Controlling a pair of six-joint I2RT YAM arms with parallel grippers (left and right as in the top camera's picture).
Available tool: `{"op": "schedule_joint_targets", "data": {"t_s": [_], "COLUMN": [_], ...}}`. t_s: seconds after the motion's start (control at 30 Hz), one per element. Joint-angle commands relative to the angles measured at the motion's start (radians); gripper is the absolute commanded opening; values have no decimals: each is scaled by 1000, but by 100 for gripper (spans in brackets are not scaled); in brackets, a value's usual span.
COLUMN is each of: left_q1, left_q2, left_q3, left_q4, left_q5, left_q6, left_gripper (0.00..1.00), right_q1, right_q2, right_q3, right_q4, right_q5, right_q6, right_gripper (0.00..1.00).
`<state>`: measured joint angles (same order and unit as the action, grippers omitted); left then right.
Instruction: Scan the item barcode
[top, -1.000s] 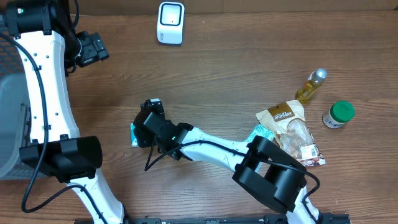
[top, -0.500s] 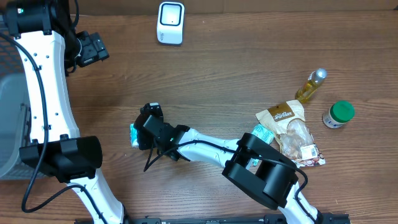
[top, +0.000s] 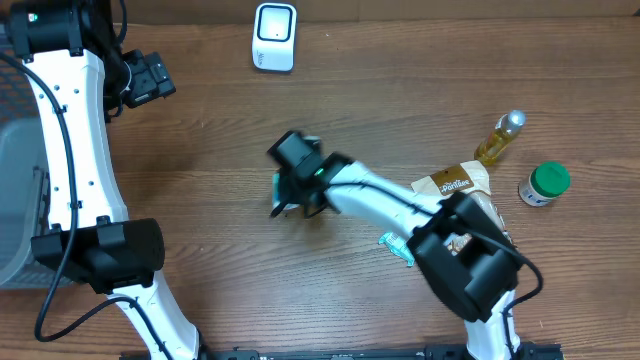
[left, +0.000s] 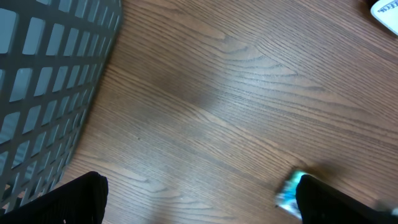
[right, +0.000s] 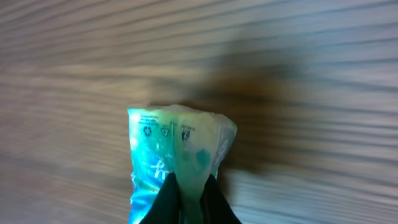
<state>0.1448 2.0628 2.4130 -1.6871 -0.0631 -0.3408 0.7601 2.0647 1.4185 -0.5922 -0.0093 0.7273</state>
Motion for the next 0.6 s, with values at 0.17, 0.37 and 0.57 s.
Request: {"op": "schedule_joint_targets", "data": {"t_s": [0.17,0.37,0.57], "left_q1": [-1,-1,-1], "left_q2": [-23,-23,-23], "left_q3": [-4,-4,-4], "left_q4": [-2,-2,-2], "left_q5": [2,1,1], "left_q6": [4,4,4], "left_gripper": [100,100,100], "right_q1": [-74,-74,-72], "right_q2": [-34,-34,-33], "right_q3": [-11,-11,-11], "right_q4": [-133,-261,-253], "right_q5": [-221,-189,-140], "right_q6": [-216,-310,-309], "right_gripper": [4,62,70]}}
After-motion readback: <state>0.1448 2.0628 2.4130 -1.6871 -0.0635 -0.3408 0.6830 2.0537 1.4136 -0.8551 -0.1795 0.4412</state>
